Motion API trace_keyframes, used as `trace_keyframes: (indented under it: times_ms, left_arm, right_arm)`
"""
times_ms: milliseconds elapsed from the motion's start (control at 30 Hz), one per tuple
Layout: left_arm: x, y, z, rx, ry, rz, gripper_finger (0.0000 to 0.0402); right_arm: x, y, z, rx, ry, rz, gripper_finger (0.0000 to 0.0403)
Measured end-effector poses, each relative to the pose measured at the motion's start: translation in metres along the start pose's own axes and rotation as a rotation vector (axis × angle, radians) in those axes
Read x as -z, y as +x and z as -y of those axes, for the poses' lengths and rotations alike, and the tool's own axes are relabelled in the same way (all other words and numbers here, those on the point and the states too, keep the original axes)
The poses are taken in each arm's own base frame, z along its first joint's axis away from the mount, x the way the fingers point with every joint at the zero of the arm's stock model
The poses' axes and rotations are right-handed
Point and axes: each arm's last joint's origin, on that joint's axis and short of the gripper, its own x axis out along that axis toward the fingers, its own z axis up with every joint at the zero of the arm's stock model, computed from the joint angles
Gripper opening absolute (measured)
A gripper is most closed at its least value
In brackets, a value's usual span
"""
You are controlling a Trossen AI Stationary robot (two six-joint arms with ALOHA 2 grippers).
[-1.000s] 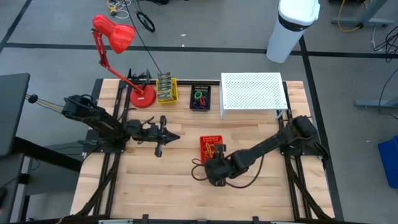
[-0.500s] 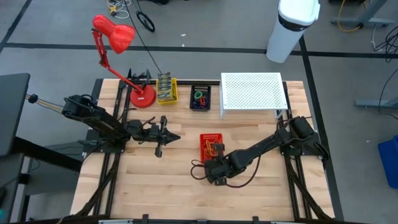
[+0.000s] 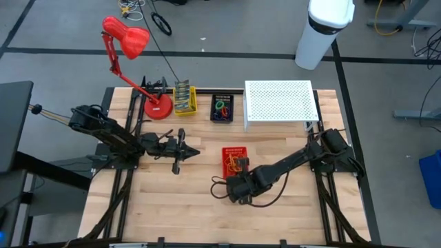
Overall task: Pick & Place Office Desk Supplies
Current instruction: Put the red bin with the rubber bands onto the white shelf
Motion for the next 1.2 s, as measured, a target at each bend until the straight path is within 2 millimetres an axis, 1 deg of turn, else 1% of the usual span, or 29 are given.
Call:
trace_keyframes:
  times_ms: [267,400,500,600,733,833,900,967,1067,1200]
  left_arm:
    - [0.001,0.000,0.000,0.000,-0.004,-0.010,0.0013]
    - [0.001,0.000,0.000,0.000,-0.004,-0.013,0.0013]
    - [0.001,0.000,0.000,0.000,-0.005,-0.013,0.0013]
    - [0.001,0.000,0.000,0.000,-0.005,-0.013,0.0013]
    - [0.001,0.000,0.000,0.000,-0.008,-0.015,0.0013]
    - [0.003,0.000,0.000,0.000,-0.007,-0.025,0.0013]
    - [0.003,0.000,0.000,0.000,-0.007,-0.030,0.0013]
    - [0.003,0.000,0.000,0.000,-0.005,-0.031,0.0013]
    - [0.003,0.000,0.000,0.000,-0.005,-0.032,0.0013]
    - [0.003,0.000,0.000,0.000,-0.006,-0.034,0.0013]
  right_arm:
    - [-0.006,-0.023,-0.008,0.062,-0.050,0.002,0.0010]
    - [-0.007,-0.034,-0.008,0.101,-0.050,-0.013,0.0010]
    - [-0.008,-0.045,-0.010,0.135,-0.064,-0.022,0.0010]
    - [-0.008,-0.063,-0.011,0.173,-0.073,-0.015,0.0010]
    - [-0.005,-0.097,-0.002,0.209,-0.053,0.035,0.0010]
    - [0.005,-0.124,0.015,0.238,-0.030,0.040,0.0010]
    - [0.015,-0.139,0.033,0.273,-0.015,0.016,0.0010]
    - [0.023,-0.150,0.053,0.300,0.009,-0.020,0.0010]
    - [0.035,-0.161,0.087,0.326,0.040,-0.066,0.0010]
    - [0.058,-0.161,0.129,0.329,0.030,-0.141,0.0010]
